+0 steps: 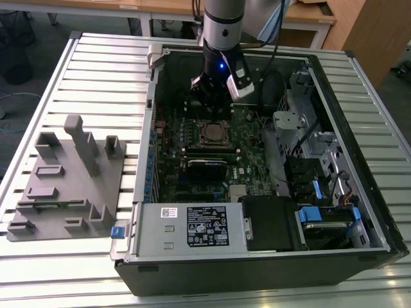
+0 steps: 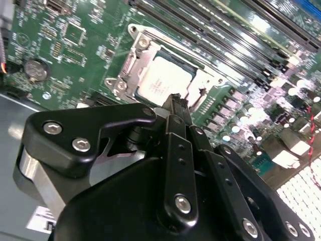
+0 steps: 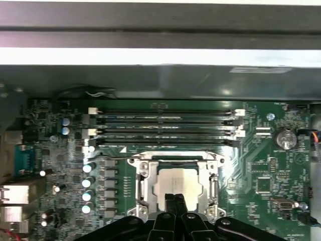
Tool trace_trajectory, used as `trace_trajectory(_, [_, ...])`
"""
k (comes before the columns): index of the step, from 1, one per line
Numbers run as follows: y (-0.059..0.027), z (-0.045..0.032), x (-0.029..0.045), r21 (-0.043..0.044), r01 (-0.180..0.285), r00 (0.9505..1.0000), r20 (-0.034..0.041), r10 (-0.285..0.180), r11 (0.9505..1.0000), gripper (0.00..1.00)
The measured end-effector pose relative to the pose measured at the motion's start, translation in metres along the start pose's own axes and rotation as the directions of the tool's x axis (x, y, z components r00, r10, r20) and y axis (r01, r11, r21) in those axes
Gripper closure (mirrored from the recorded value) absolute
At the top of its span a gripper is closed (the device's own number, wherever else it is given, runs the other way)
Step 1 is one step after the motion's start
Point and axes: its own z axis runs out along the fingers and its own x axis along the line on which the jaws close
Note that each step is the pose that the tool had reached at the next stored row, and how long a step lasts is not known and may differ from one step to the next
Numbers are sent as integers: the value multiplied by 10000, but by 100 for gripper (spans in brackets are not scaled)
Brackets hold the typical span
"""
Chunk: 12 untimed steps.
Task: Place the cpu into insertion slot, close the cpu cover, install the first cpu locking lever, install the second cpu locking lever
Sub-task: 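Close the cpu cover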
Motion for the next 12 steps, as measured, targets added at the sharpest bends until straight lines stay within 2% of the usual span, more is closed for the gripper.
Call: trace_trajectory(12, [-32,1,-58,0,-1,10000,0,1,10000,90])
